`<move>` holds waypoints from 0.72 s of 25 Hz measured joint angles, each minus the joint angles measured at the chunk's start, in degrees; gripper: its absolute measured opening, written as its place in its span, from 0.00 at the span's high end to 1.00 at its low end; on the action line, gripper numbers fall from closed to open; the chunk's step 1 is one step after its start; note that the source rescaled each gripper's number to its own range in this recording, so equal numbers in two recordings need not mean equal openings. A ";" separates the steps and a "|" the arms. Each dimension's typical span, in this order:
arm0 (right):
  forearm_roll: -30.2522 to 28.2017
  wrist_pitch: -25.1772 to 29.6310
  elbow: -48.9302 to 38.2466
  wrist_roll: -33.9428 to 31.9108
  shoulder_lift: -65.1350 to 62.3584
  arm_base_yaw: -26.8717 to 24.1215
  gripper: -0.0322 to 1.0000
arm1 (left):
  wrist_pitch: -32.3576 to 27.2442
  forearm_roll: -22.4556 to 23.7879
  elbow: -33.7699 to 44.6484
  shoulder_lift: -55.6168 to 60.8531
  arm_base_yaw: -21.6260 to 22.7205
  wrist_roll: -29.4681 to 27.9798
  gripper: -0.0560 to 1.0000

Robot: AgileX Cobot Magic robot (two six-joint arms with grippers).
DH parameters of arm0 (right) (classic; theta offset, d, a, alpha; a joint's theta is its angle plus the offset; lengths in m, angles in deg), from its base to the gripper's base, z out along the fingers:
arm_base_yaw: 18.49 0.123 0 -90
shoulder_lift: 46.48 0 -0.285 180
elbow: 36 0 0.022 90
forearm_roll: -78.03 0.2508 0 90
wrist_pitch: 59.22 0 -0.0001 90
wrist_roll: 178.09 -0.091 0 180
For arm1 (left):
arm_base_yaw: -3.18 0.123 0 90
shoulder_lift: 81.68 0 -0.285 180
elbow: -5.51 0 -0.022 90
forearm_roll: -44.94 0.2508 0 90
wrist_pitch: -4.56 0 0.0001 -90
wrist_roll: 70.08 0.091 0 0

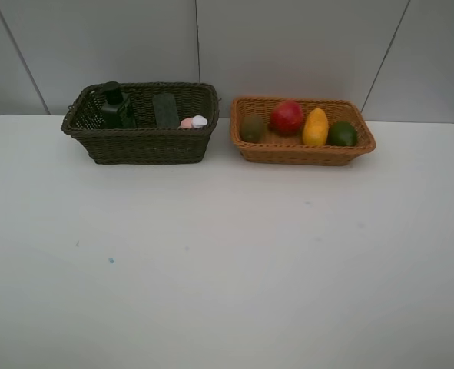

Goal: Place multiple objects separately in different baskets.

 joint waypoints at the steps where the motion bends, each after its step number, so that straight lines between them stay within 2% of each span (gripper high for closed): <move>1: 0.00 0.00 0.00 0.00 0.00 0.00 0.00 | 0.00 0.00 0.00 0.00 0.00 0.00 0.00; 18: 0.00 0.00 0.00 0.00 0.00 0.00 0.00 | 0.00 0.00 0.00 0.00 0.00 0.00 0.00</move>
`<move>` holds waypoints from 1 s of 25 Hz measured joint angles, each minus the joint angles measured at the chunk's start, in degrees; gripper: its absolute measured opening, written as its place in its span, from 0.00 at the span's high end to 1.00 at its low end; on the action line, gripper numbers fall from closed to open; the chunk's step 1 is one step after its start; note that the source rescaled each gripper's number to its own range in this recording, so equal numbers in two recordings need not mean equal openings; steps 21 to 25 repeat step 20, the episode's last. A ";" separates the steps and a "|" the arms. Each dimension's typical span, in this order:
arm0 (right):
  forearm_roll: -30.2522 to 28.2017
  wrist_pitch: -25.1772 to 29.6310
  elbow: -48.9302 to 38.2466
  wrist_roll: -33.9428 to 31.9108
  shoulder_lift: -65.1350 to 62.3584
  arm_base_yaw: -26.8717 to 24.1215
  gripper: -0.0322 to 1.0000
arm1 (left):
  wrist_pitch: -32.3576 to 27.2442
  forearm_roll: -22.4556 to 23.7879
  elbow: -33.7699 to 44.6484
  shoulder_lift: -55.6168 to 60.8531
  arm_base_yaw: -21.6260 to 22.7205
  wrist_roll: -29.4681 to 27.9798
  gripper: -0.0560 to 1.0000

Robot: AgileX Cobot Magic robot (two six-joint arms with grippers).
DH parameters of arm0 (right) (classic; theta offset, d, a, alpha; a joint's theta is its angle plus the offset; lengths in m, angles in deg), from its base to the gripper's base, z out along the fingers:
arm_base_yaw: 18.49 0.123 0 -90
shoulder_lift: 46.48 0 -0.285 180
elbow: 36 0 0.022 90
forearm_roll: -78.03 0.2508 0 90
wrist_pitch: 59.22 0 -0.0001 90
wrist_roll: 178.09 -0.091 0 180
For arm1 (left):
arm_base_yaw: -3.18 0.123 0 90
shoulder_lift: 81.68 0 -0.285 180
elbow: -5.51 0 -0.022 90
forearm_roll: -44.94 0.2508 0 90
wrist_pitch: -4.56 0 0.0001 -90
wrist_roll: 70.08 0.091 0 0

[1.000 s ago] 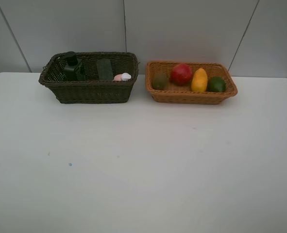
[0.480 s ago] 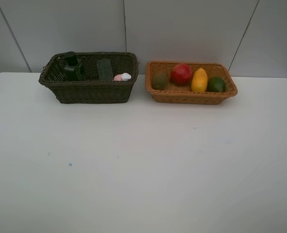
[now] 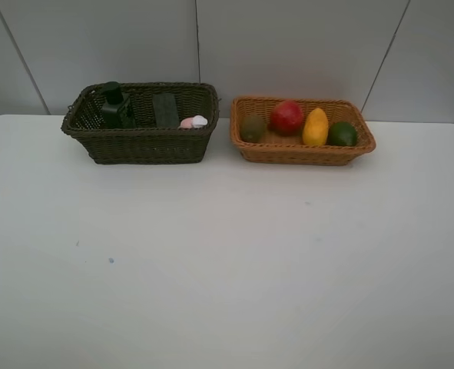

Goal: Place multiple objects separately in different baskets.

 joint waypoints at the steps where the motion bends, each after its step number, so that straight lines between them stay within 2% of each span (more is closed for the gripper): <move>1: 0.00 0.00 0.00 0.00 0.00 0.00 0.00 | 0.00 0.00 0.00 0.00 0.00 0.00 0.00; 25: 0.00 0.00 0.00 0.00 0.00 0.00 0.00 | 0.00 0.00 0.00 0.00 0.00 0.00 0.00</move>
